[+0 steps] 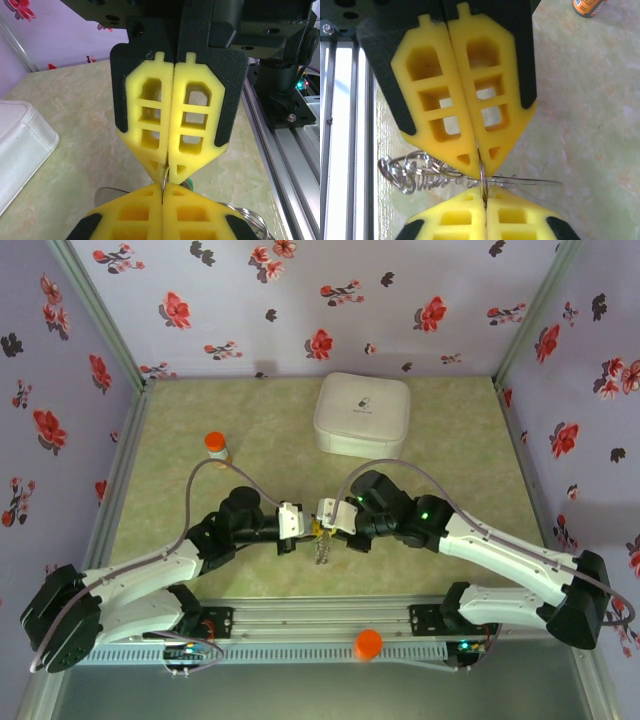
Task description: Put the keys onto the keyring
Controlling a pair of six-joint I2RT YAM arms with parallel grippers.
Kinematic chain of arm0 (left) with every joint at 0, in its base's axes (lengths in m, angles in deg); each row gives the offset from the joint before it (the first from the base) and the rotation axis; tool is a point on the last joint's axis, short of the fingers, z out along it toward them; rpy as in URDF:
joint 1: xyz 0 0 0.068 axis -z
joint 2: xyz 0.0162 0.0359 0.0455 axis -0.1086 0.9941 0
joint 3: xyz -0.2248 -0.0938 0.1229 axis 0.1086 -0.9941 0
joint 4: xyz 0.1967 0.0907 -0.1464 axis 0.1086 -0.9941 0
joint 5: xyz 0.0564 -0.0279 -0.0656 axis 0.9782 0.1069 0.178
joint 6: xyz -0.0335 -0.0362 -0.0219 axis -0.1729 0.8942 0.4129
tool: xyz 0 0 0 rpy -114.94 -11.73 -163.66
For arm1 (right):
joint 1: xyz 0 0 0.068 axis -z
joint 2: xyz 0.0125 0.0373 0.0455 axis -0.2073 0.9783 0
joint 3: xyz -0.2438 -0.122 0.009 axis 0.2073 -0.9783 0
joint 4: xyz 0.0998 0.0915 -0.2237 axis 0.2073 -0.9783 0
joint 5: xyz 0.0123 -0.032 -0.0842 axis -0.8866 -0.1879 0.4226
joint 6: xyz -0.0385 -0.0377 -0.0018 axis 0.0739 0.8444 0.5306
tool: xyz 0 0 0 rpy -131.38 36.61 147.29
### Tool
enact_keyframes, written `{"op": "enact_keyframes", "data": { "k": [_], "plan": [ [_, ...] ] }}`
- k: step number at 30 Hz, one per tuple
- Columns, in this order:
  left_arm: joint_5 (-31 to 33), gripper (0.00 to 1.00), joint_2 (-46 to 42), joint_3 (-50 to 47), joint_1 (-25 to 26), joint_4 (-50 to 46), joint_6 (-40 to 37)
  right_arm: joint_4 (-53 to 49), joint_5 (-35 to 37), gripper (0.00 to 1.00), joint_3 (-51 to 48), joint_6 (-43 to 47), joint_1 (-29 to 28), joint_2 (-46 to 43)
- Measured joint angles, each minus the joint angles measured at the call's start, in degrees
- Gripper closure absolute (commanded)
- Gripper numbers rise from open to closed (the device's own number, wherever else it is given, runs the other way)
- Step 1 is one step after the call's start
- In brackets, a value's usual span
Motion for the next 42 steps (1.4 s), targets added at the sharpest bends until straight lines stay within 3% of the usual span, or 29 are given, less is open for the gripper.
{"op": "enact_keyframes", "data": {
  "k": [5,11,17,25,34,42],
  "plan": [
    [0.0,1.0,0.0,-0.8,0.0,2.2,1.3,1.7,0.0,0.69,-1.8,-1.7,0.0,-3.8],
    [0.0,1.0,0.9,-5.8,0.0,14.6,9.1,4.9,0.0,0.68,-6.1,-4.8,0.0,-7.6],
    [0.0,1.0,1.0,-7.5,0.0,20.2,13.4,6.5,0.3,0.68,-8.0,-7.5,0.0,-9.3],
    [-0.5,1.0,1.0,-7.5,0.0,22.2,14.1,7.1,1.8,0.75,-8.0,-8.9,0.0,-9.7],
    [-1.7,1.0,1.0,-7.5,0.0,22.5,14.5,7.0,3.9,0.73,-7.6,-9.2,0.0,-9.2],
    [-2.2,1.0,1.0,-7.5,0.0,22.5,14.5,6.9,0.1,0.7,-7.3,-9.2,0.0,-9.2]
  ]
}}
